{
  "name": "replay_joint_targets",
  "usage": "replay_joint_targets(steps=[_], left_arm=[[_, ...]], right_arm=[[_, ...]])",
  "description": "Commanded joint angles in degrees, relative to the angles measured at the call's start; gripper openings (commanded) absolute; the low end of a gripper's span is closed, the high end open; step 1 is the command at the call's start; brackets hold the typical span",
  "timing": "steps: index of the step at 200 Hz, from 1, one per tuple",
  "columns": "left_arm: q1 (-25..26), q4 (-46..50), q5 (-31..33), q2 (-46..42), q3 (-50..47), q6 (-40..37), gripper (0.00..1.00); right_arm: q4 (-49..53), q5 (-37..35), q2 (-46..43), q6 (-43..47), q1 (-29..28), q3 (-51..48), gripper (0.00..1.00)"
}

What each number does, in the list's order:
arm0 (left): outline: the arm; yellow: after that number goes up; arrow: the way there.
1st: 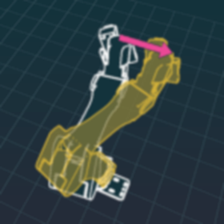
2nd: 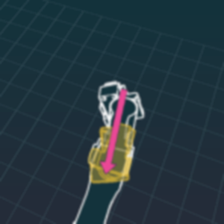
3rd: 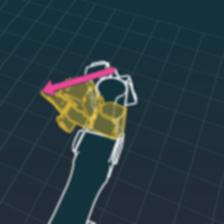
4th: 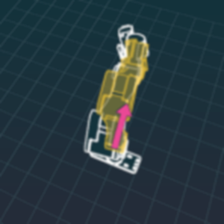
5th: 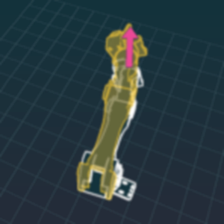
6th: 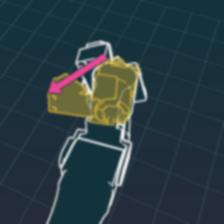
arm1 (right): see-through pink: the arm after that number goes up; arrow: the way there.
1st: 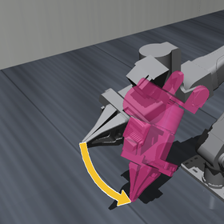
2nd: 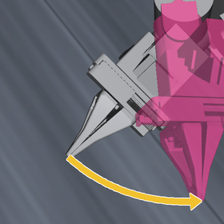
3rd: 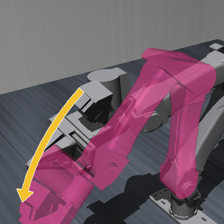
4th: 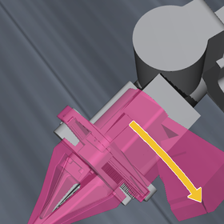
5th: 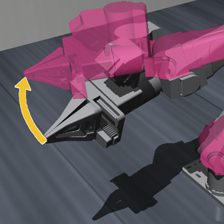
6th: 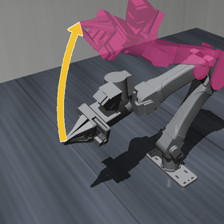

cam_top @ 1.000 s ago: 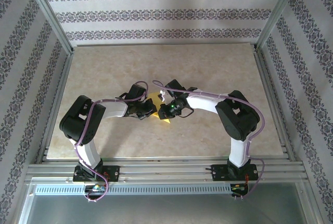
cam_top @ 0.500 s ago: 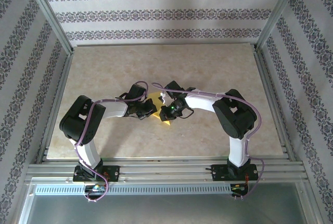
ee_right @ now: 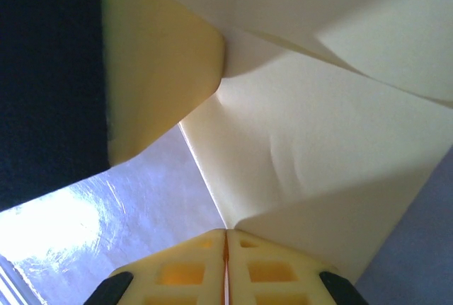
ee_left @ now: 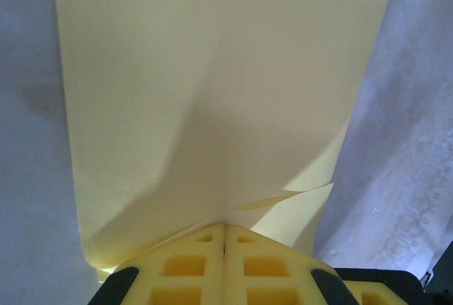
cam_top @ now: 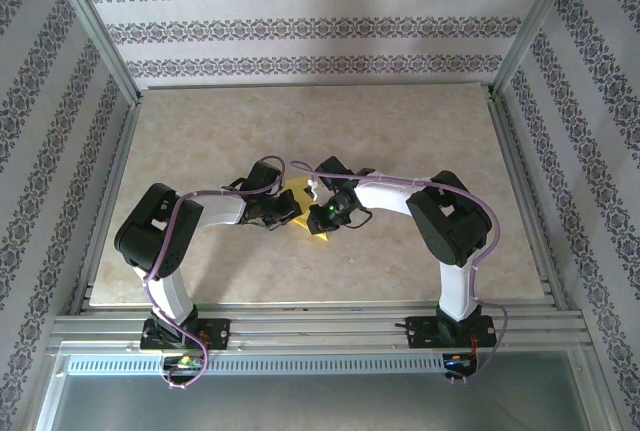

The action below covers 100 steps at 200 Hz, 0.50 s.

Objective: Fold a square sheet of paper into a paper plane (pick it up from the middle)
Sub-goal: Third fold the triangle at the center of the table.

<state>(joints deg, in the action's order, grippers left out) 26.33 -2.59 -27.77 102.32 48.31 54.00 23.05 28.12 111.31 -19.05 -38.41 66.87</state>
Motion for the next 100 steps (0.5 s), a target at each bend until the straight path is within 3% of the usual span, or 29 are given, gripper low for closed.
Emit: replay_joint_targets(steps=[1,100], left_arm=[[0.7,11.1,6.8,4.0,-1.6,-2.1,0.02],[0.7,12.3,7.4,5.0,-0.9,-3.0,0.02]], right_arm=[[3.9,-1.8,-0.1,2.8,0.3,-0.2,0.11],[3.0,2.3,-5.2,5.5,2.5,-8.6,0.11]])
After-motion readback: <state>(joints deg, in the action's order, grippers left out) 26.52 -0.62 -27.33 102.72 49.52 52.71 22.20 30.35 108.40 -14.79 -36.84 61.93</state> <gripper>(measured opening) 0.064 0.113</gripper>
